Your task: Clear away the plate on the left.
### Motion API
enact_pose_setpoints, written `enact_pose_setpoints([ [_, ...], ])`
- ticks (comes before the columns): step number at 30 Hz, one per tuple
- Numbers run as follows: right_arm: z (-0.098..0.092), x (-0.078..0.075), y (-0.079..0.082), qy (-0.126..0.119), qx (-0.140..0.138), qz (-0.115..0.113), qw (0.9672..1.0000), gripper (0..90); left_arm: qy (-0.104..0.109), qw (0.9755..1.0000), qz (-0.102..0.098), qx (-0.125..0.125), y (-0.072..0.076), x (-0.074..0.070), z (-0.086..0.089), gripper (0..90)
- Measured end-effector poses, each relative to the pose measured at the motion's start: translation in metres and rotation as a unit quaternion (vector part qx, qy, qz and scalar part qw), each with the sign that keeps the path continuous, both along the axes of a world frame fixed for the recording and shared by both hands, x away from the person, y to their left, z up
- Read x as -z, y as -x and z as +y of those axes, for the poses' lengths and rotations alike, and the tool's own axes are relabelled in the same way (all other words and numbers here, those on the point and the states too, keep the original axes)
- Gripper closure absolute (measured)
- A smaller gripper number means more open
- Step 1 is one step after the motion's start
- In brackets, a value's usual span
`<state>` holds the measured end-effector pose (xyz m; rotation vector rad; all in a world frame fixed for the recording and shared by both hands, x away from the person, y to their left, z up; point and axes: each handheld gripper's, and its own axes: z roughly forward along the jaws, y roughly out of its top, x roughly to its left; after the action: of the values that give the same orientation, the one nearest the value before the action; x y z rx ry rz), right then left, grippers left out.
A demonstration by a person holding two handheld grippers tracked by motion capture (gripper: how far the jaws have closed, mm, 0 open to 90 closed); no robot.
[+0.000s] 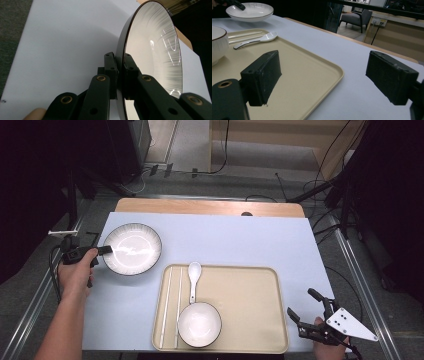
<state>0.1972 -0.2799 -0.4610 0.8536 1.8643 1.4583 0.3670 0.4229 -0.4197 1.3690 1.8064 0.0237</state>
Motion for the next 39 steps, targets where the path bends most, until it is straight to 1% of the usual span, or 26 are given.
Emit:
enact_pose_setpoints([
  [5,0.000,0.000,0.000,0.001,0.000,-0.001,1.0000,13.2,-0.015,0.9999,-0.004,0.008,0.002,-0.003,-0.005,85.6],
  [11,0.000,0.000,0.000,0.001,-0.002,-0.001,1.0000,13.2,-0.006,0.9997,-0.015,0.020,0.003,-0.007,-0.011,85.6],
  [15,0.000,0.000,0.000,0.001,-0.001,0.000,1.0000,13.2,0.001,0.9992,-0.020,0.034,0.004,-0.009,-0.016,85.6],
  [19,0.000,0.000,0.000,0.001,-0.002,0.000,1.0000,13.2,-0.002,0.9988,-0.028,0.041,0.005,-0.012,-0.021,85.6],
  [22,0.000,0.000,0.000,0.000,-0.001,0.001,1.0000,13.2,0.002,0.9986,-0.033,0.042,0.006,-0.014,-0.026,85.6],
  [25,0.001,0.000,-0.001,0.000,-0.002,0.003,1.0000,13.2,0.001,0.9981,-0.035,0.050,0.006,-0.016,-0.030,85.6],
  [28,0.001,0.000,-0.001,0.000,-0.003,0.002,1.0000,13.2,-0.006,0.9974,-0.040,0.059,0.007,-0.020,-0.037,85.6],
  [32,0.000,0.000,-0.001,0.000,-0.002,0.003,1.0000,13.2,-0.002,0.9966,-0.047,0.068,0.007,-0.024,-0.044,85.6],
  [34,0.000,0.000,0.000,-0.001,-0.002,0.002,1.0000,13.2,-0.002,0.9963,-0.049,0.070,0.008,-0.025,-0.047,85.6],
  [39,0.001,0.000,-0.001,-0.001,-0.003,0.003,1.0000,13.2,-0.004,0.9950,-0.052,0.085,0.008,-0.029,-0.058,85.6],
])
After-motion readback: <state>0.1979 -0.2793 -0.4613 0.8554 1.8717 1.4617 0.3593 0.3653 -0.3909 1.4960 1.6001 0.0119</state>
